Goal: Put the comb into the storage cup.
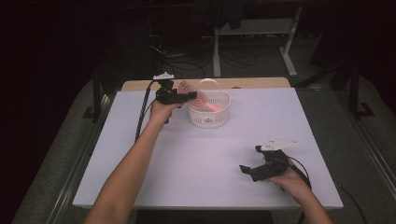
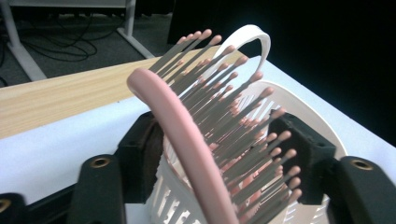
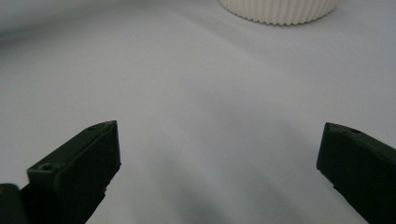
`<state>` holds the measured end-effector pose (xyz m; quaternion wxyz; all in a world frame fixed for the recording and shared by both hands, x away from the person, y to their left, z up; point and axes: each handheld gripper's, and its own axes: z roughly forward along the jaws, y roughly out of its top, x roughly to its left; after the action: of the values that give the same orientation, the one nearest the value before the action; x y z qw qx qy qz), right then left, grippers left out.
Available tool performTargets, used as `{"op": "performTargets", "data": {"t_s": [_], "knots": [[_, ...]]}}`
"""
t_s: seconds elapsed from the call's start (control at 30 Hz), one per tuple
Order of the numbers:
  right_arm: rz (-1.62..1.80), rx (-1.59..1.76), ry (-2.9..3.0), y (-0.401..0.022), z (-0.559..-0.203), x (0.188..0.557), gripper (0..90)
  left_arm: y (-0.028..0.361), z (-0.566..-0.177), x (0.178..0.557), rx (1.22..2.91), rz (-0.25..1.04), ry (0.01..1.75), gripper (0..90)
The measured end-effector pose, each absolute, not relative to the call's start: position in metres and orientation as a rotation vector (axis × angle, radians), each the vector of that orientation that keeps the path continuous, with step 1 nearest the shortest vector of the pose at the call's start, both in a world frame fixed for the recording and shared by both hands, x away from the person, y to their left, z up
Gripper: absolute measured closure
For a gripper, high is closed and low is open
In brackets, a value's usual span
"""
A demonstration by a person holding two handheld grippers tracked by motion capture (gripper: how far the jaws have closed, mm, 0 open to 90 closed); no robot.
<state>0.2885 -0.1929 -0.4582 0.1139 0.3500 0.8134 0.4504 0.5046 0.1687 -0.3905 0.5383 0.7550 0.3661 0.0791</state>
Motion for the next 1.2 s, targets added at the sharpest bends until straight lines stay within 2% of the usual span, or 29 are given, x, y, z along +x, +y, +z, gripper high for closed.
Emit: {"op": "performTargets", "data": {"t_s": [0.3,0.6,1.2], "knots": [[1.321,1.024,2.384,-0.192,-0.458,0.289,0.0,0.171,-0.384,0.500,1.837,0.255,0.820,13.7],[1.321,1.024,2.389,-0.191,-0.459,0.290,0.0,0.181,-0.375,0.495,1.872,0.296,0.789,0.1],[1.323,1.017,2.390,-0.190,-0.458,0.290,0.0,0.207,-0.364,0.465,1.890,0.311,0.737,0.0]]}}
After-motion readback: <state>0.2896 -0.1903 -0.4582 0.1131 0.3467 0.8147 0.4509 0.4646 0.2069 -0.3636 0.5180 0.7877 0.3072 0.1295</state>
